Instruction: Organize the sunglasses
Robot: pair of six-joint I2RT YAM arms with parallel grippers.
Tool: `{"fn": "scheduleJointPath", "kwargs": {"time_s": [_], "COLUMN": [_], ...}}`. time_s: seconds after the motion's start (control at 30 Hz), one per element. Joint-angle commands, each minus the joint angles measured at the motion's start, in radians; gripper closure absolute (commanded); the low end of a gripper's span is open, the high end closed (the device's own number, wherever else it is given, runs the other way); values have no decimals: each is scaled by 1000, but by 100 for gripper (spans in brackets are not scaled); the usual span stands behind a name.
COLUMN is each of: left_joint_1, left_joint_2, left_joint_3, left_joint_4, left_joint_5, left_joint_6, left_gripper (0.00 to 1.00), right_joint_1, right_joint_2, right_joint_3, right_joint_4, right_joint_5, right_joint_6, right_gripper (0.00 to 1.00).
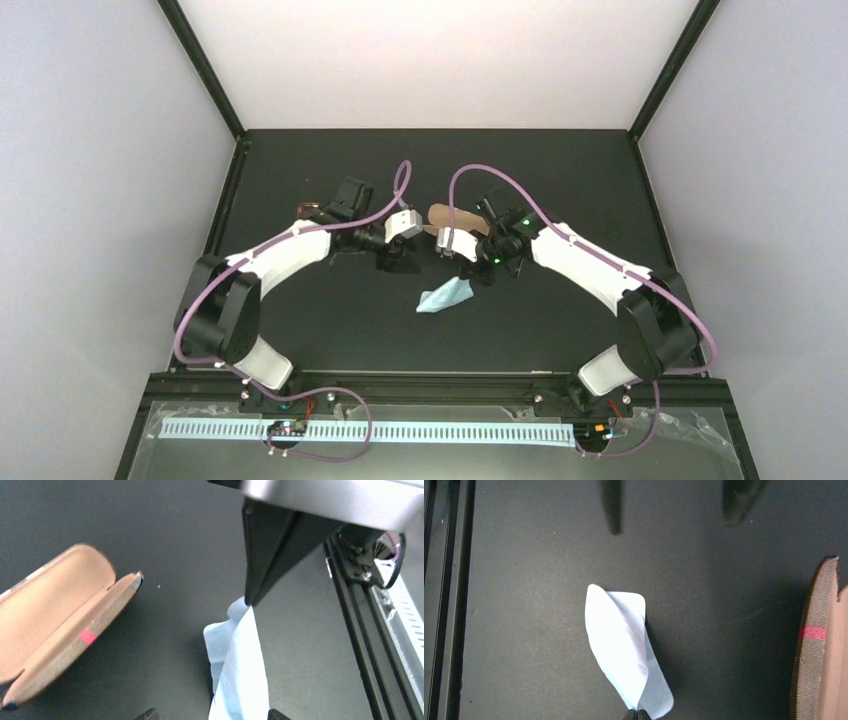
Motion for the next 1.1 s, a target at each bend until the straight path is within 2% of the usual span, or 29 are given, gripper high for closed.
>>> {"fn": "scheduleJointPath", "kwargs": {"time_s": [0.0, 0.3, 0.6, 1.07], "left_joint_1": [-18, -90, -167, -220], "left_joint_2": [98, 247, 350, 437], "left_joint_3": [94, 172, 242, 285], "left_joint_4": [55, 79, 8, -21], "left_joint_5": [159, 178, 169, 26], "left_joint_6": [-99, -214, -185, -251], "left_gripper": [45, 51, 52, 52], "right_joint_1": [1, 2, 12, 67], "right_joint_2": [-66, -158, -249, -218], "right_joint_3": [-43, -143, -265, -363], "right_joint_4": [61, 41, 24, 29], "right_joint_5": [-16, 32, 108, 147], "right_joint_6": [-31, -79, -84, -59], "right_gripper": [99, 99, 99, 99]}}
